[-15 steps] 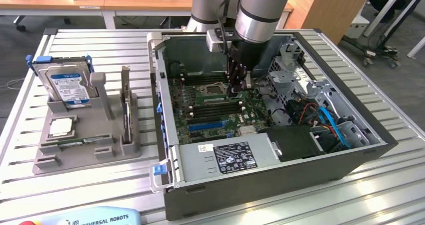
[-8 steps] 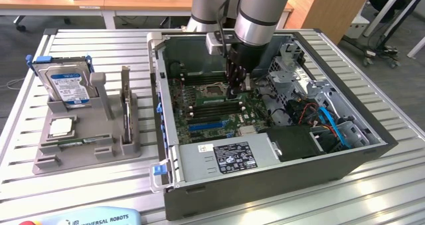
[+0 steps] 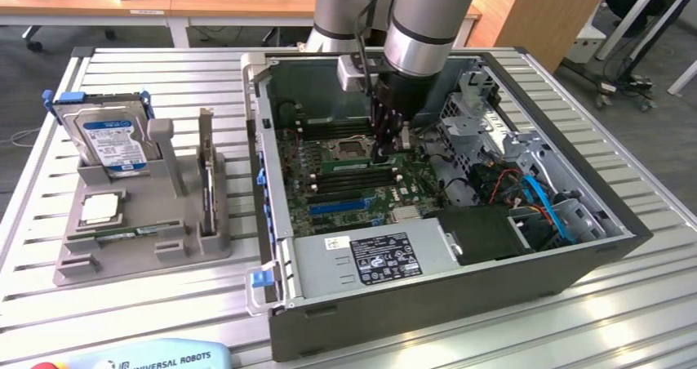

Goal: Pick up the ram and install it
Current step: 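Insert the ram into the slot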

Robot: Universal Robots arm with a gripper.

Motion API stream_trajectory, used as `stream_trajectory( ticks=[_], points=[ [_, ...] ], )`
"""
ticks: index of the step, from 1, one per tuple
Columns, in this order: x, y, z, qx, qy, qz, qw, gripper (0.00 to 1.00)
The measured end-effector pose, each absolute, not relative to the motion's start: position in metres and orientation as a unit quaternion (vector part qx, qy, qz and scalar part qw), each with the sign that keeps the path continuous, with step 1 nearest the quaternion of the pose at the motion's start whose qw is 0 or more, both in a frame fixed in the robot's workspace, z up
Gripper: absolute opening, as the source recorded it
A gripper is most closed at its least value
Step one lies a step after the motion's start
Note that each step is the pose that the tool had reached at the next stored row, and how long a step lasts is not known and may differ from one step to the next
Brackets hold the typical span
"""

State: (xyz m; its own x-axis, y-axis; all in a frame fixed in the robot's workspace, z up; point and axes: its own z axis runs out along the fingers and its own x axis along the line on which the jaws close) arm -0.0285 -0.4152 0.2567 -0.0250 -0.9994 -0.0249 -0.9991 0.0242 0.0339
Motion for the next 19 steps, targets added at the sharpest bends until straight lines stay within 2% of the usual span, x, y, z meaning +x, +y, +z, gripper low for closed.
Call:
stream_trajectory(
  ticks=[19],
  points=[
    [-0.0286,-0.4147,0.2487,0.698,-0.716,-0.021,0.003,0.11]
  ],
)
